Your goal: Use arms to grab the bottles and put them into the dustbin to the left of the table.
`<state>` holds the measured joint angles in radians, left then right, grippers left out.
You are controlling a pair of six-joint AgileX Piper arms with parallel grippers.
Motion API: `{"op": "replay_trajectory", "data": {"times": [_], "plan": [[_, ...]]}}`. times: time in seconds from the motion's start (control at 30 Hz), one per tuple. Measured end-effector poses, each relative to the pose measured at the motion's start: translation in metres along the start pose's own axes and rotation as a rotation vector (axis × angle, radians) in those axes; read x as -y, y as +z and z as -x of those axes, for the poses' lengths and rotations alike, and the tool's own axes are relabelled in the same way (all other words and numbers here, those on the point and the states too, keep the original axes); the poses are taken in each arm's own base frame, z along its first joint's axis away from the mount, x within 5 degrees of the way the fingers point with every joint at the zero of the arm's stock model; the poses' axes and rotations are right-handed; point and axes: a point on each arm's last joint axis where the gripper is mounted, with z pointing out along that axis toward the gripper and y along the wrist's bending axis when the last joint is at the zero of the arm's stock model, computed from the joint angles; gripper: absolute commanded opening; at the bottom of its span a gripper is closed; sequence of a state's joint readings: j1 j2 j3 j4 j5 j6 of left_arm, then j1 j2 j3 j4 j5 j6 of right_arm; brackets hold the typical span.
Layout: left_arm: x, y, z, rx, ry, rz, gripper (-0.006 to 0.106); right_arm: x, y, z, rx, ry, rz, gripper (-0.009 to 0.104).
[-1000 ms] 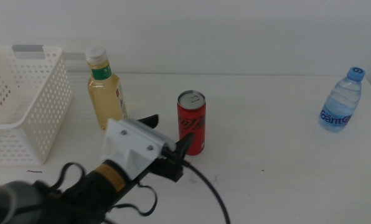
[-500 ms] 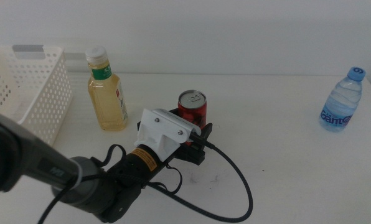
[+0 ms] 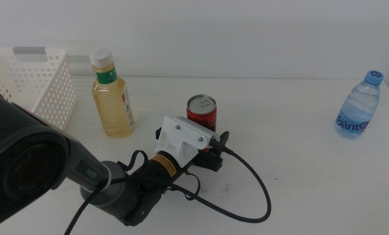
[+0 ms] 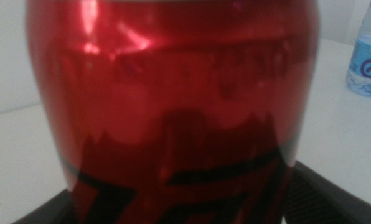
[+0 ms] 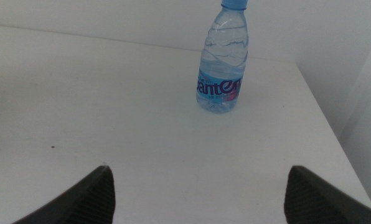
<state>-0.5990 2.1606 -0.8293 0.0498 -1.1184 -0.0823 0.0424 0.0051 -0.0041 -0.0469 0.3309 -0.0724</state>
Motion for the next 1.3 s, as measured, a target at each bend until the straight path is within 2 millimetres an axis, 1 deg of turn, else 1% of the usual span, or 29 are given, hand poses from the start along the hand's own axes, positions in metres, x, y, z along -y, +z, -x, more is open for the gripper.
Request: {"op": "replay_trajectory", "data": {"times": [0.1,0.17,0.23,0.37,0.43,0.5,0.6,0.7,0.83,0.9,1.03,1.17,1.23,1.3], "plan": [[-0.001,0.002,-0.001,-0.001,-0.004,0.008,0.09,0.0,0.0,0.0,0.0,0.0,0.0,0.087],[-0.001,0.002,-0.001,-0.005,-0.007,0.01,0.082,0.0,0.0,0.0,0.0,0.0,0.0,0.087],[-0.001,0.002,-0.001,-0.009,-0.007,0.012,0.069,0.0,0.0,0.0,0.0,0.0,0.0,0.087],[-0.002,0.001,0.0,-0.015,-0.012,0.017,0.033,0.0,0.0,0.0,0.0,0.0,0.0,0.087],[-0.001,-0.003,0.003,-0.034,-0.016,0.018,0.021,0.0,0.0,0.0,0.0,0.0,0.0,0.087],[0.0,-0.012,0.013,-0.062,-0.03,0.022,0.009,0.0,0.0,0.0,0.0,0.0,0.0,0.087],[0.002,-0.025,0.041,-0.091,-0.034,0.027,-0.002,0.0,0.0,0.0,0.0,0.0,0.0,0.087],[0.004,-0.037,0.073,-0.116,-0.038,0.032,-0.002,0.0,0.0,0.0,0.0,0.0,0.0,0.087],[0.007,-0.056,0.107,-0.144,-0.034,0.037,-0.002,0.0,0.0,0.0,0.0,0.0,0.0,0.087],[0.008,-0.067,0.12,-0.163,-0.033,0.04,-0.002,0.0,0.0,0.0,0.0,0.0,0.0,0.087],[0.009,-0.087,0.138,-0.236,-0.047,0.052,-0.002,0.0,0.0,0.0,0.0,0.0,0.0,0.087],[0.009,-0.105,0.158,-0.409,-0.086,0.091,-0.002,0.0,0.0,0.0,0.0,0.0,0.0,0.087],[0.003,-0.109,0.174,-0.518,-0.078,0.126,-0.002,0.0,0.0,0.0,0.0,0.0,0.0,0.087],[-0.008,-0.112,0.197,-0.6,-0.05,0.16,-0.002,0.0,0.0,0.0,0.0,0.0,0.0,0.087]]}}
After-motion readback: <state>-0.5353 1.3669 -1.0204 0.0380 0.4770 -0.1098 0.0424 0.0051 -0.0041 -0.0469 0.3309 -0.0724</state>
